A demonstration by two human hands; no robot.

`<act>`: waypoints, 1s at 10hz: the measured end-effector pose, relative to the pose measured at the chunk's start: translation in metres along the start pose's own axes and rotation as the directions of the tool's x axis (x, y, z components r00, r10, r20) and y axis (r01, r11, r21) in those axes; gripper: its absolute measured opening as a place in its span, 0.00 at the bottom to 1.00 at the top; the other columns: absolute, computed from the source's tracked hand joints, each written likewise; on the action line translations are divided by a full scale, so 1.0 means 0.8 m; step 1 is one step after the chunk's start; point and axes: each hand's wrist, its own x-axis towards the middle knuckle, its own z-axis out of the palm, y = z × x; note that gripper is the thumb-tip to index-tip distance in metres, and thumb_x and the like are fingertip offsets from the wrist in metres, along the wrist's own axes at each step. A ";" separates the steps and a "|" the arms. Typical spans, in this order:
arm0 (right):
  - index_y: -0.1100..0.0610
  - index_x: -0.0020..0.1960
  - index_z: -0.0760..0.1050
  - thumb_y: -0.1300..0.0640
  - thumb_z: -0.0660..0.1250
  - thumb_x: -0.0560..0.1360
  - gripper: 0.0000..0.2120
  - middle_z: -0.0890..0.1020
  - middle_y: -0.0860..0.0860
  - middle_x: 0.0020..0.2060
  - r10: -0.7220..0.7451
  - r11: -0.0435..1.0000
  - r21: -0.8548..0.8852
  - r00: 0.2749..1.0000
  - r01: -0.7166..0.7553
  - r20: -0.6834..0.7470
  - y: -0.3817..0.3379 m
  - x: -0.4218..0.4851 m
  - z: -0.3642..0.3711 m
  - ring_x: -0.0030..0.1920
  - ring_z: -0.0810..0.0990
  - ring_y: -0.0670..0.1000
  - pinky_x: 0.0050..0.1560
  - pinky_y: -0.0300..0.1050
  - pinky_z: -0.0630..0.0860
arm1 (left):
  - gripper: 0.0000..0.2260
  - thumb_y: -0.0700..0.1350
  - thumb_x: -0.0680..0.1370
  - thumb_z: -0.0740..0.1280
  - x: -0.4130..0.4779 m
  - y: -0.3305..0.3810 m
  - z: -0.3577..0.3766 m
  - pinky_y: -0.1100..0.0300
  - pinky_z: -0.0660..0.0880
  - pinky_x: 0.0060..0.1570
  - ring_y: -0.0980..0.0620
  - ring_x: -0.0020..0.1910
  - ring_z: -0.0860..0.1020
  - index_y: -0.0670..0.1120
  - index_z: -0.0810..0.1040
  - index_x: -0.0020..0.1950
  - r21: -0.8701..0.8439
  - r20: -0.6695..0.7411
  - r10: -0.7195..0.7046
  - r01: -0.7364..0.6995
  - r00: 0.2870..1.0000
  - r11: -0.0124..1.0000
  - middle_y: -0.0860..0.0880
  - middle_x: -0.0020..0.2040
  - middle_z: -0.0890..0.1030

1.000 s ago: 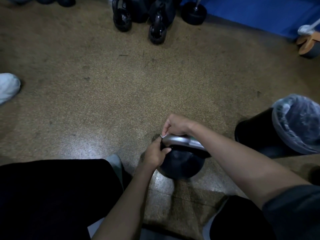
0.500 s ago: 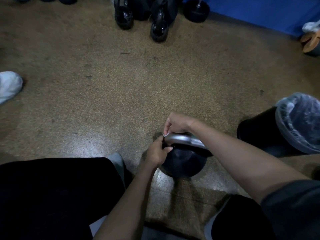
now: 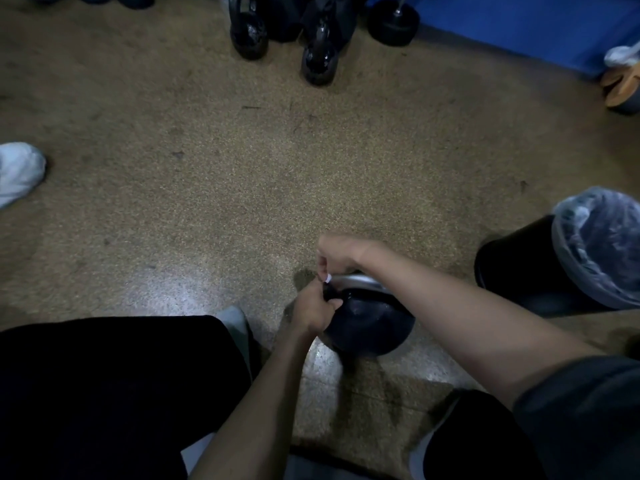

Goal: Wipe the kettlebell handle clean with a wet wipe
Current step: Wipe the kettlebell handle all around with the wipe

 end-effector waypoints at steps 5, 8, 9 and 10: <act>0.60 0.51 0.80 0.61 0.70 0.71 0.09 0.80 0.56 0.54 -0.056 0.964 -0.261 0.997 0.040 -0.053 -0.017 0.002 0.004 0.50 0.80 0.55 0.42 0.40 0.71 | 0.20 0.37 0.74 0.68 -0.014 -0.003 0.002 0.64 0.69 0.51 0.46 0.56 0.78 0.44 0.71 0.65 0.003 -0.057 -0.057 0.057 0.997 0.998 0.44 0.55 0.81; 0.64 0.61 0.74 0.65 0.63 0.76 0.14 0.77 0.59 0.61 -0.098 0.893 -0.448 0.990 0.041 -0.105 -0.035 0.014 0.045 0.60 0.77 0.58 0.54 0.49 0.76 | 0.14 0.31 0.73 0.67 -0.017 -0.010 -0.001 0.71 0.73 0.41 0.49 0.48 0.77 0.31 0.75 0.59 -0.101 -0.066 -0.101 0.094 0.993 0.990 0.38 0.53 0.80; 0.64 0.64 0.72 0.64 0.61 0.77 0.15 0.75 0.58 0.63 -0.090 0.884 -0.468 0.987 0.017 -0.134 -0.039 0.010 0.049 0.63 0.76 0.57 0.57 0.49 0.74 | 0.12 0.33 0.74 0.67 -0.016 -0.014 0.002 0.72 0.71 0.39 0.47 0.50 0.76 0.31 0.75 0.57 -0.040 -0.037 -0.098 0.096 0.995 0.995 0.38 0.53 0.79; 0.63 0.64 0.72 0.64 0.58 0.78 0.15 0.76 0.57 0.63 -0.124 0.873 -0.487 0.970 0.006 -0.209 -0.048 -0.002 0.068 0.63 0.75 0.56 0.57 0.49 0.74 | 0.03 0.36 0.78 0.63 -0.027 0.002 -0.005 0.66 0.68 0.47 0.47 0.56 0.74 0.38 0.77 0.47 0.108 0.017 -0.118 0.115 0.993 0.987 0.39 0.49 0.78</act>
